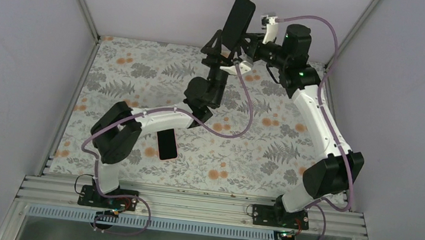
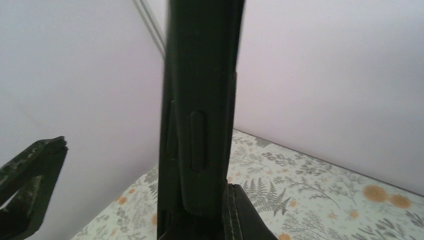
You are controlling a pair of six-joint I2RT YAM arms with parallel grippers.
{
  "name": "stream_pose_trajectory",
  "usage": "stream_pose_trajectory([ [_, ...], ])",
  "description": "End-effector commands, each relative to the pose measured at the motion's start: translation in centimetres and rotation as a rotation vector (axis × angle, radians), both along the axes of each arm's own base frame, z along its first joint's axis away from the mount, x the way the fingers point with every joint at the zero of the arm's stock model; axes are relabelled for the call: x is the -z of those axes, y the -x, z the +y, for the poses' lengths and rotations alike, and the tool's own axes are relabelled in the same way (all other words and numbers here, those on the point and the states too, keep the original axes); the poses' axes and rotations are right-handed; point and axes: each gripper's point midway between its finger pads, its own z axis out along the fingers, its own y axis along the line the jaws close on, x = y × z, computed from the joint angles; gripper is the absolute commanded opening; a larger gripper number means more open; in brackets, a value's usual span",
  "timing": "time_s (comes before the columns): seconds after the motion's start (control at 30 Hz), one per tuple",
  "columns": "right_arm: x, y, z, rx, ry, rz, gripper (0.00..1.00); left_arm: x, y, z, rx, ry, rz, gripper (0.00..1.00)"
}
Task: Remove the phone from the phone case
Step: Remove the phone case from the phone.
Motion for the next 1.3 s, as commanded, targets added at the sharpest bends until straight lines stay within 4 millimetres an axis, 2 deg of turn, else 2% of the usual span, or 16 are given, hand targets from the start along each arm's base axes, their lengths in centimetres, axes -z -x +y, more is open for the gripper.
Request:
stream_pose_trajectory([
  [0.0,5.1,2.7,1.9,-0.189,0.047,0.142,0.03,-7.9,4.0,5.6,-0.128,0.2,-0.307,0.82],
  [0.17,6.3,4.2,2.4,-0.273,0.071,0.187,0.03,-6.6,3.7,4.8,-0.171,0.15,-0.339,0.66],
  [0.3,6.8,5.6,2.4,-0.318,0.081,0.214,0.03,-6.0,3.4,4.7,-0.202,0.145,-0.361,0.57],
  [0.5,6.3,7.0,2.3,-0.354,0.077,0.217,0.03,-5.5,2.2,4.9,-0.199,0.163,-0.315,0.45],
  [0.67,5.6,7.6,2.1,-0.355,0.071,0.202,0.03,-5.4,2.0,5.0,-0.197,0.165,-0.297,0.34],
  [0.87,4.8,7.8,1.8,-0.346,0.074,0.176,0.03,-5.3,1.2,6.6,-0.228,0.219,-0.235,0.34],
  [0.97,4.2,7.8,1.2,-0.31,0.092,0.129,0.03,-5.0,0.2,7.8,-0.231,0.263,-0.156,0.34],
  [1.27,1.1,7.9,-0.9,-0.146,0.138,-0.135,0.03,-3.7,-1.8,7.5,-0.166,0.302,0.083,0.34],
])
